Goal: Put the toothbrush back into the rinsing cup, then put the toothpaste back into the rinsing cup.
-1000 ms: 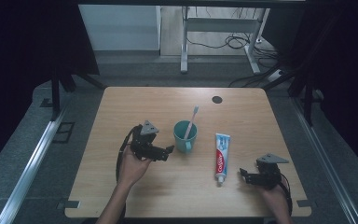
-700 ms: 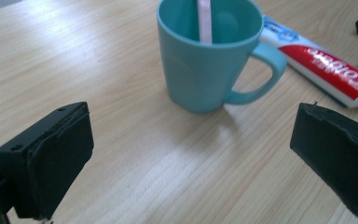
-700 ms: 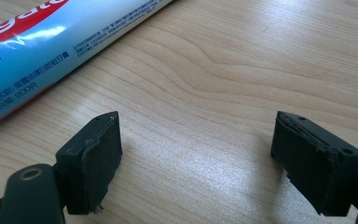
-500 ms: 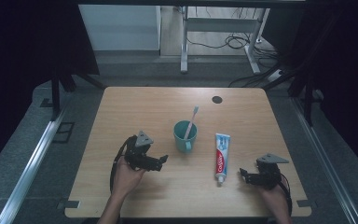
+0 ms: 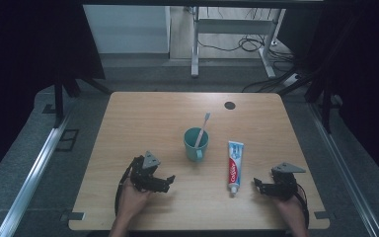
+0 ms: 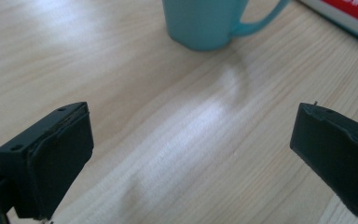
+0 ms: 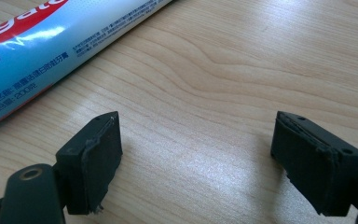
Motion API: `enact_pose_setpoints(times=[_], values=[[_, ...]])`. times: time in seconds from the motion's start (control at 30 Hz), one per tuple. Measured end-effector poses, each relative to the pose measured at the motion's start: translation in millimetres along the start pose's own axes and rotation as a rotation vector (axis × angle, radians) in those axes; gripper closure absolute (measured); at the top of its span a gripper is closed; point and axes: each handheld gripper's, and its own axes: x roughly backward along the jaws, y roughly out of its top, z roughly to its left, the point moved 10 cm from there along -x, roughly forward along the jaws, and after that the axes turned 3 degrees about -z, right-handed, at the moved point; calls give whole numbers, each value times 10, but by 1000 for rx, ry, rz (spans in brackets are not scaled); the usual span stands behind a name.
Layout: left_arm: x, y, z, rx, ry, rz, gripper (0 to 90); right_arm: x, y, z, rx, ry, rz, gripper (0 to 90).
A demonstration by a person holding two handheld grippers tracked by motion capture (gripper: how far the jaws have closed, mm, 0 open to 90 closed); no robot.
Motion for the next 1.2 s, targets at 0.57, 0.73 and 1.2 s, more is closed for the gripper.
enact_pose_setpoints(times=[0.57,0.73,1.2], values=[[-110,-357,-46,21,-10,48,0,-1,1,0,-2,0,-1,161],[-144,-447,-53,7,-4,90,0,0,1,1,-4,1,-1,161],[-163,-464,-52,2,0,112,0,30,-10,4,10,7,10,171]])
